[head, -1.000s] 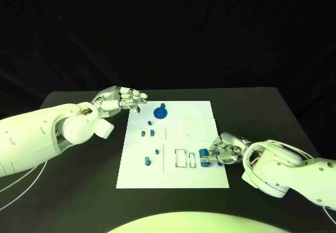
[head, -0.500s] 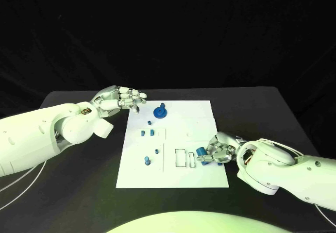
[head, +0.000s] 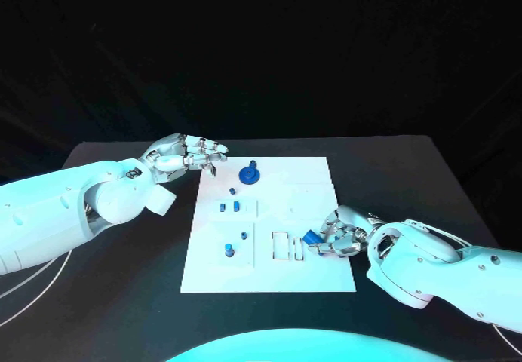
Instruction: Assemble the parts on the task board
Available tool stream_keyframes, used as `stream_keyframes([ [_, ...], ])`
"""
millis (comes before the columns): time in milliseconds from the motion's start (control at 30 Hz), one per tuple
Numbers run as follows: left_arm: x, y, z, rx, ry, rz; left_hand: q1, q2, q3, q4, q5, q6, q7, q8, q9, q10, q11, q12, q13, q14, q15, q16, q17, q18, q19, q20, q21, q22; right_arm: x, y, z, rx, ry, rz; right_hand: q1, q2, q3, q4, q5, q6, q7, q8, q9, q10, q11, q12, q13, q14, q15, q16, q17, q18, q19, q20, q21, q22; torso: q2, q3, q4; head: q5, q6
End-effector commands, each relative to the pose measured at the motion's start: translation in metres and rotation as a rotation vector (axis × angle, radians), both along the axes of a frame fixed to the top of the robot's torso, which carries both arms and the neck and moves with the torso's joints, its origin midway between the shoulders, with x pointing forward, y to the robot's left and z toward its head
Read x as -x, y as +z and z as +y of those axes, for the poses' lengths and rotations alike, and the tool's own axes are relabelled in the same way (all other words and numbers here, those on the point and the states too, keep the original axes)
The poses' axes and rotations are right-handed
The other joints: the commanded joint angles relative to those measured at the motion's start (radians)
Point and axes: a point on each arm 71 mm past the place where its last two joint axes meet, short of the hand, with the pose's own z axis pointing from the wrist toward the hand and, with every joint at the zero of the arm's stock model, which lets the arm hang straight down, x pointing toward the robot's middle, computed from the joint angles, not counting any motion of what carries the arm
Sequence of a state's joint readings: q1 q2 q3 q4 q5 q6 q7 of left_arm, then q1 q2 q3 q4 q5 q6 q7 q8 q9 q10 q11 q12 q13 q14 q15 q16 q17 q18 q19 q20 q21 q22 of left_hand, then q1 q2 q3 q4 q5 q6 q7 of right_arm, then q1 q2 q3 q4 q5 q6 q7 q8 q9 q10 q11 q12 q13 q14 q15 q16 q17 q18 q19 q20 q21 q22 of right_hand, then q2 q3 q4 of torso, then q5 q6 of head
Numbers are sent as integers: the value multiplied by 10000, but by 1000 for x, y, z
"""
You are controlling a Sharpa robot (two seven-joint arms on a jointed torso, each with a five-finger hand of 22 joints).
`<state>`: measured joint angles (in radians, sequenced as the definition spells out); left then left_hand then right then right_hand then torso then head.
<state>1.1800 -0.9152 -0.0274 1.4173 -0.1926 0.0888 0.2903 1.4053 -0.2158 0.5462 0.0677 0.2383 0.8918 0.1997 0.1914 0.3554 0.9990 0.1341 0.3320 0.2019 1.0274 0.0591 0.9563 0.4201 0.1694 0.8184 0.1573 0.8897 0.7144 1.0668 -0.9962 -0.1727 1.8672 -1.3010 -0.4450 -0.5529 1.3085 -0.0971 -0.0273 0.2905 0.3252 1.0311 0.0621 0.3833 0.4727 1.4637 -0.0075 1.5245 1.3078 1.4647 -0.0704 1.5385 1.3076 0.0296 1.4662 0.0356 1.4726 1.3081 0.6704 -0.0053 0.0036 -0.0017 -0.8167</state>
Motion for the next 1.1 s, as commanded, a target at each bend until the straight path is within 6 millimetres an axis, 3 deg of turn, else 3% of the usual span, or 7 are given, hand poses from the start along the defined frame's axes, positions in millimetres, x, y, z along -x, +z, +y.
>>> stream_keyframes([
  [33,0,0,-2,141,-154,49,-86,-17,-41,35,16,-48,-13,26,-1,-75,-6,34,7,-59,25,-58,-13,130,-8,42,-66,-13,-1,8,3,-971,-361,226,284,526,100,14,86,74,-45,126,157,714,-83,1,2083,883,-79,68,1687,-128,855,-58,72,2406,-15,-11,11,-11,-2],
  [367,0,0,-3,137,-217,80,-82,-21,-40,33,21,-59,-14,26,-2,-96,-5,36,4,-70,24,-62,-13,131,-8,44,-84,-23,-1,29,21,-1634,183,294,126,528,115,27,90,78,-40,140,155,710,-81,-13,2073,897,-82,89,1764,-131,858,-69,89,2410,7,-1,-9,15,17],
  [733,0,0,-5,162,-267,74,-88,-24,-41,37,24,-67,-13,25,-3,-113,-2,35,2,-82,28,-67,-15,130,-11,46,-96,-29,-1,13,48,-1166,1033,1353,-474,668,128,34,-127,58,-16,158,139,648,-61,-124,1970,890,-64,82,1750,-116,836,-61,10,2390,10,8,14,60,-17],
  [933,1,0,-5,166,-278,76,-85,-22,-39,36,27,-70,-14,26,-3,-118,-2,36,1,-86,28,-69,-15,131,-12,47,-101,-32,-4,9,53,-921,1052,1256,-997,653,27,34,-338,104,-27,232,155,667,-66,-125,1990,904,-66,101,1828,-127,847,-57,72,2404,13,-9,-8,67,-25],
  [1100,1,0,-5,167,-286,79,-85,-22,-39,36,27,-70,-14,26,-3,-118,-2,36,1,-86,28,-69,-15,131,-12,47,-101,-32,-7,7,54,-814,1112,1218,-1041,652,19,32,-371,110,-31,242,158,704,-69,-72,2049,902,-67,98,1818,-128,848,-58,77,2405,9,-7,-4,73,-41],
])
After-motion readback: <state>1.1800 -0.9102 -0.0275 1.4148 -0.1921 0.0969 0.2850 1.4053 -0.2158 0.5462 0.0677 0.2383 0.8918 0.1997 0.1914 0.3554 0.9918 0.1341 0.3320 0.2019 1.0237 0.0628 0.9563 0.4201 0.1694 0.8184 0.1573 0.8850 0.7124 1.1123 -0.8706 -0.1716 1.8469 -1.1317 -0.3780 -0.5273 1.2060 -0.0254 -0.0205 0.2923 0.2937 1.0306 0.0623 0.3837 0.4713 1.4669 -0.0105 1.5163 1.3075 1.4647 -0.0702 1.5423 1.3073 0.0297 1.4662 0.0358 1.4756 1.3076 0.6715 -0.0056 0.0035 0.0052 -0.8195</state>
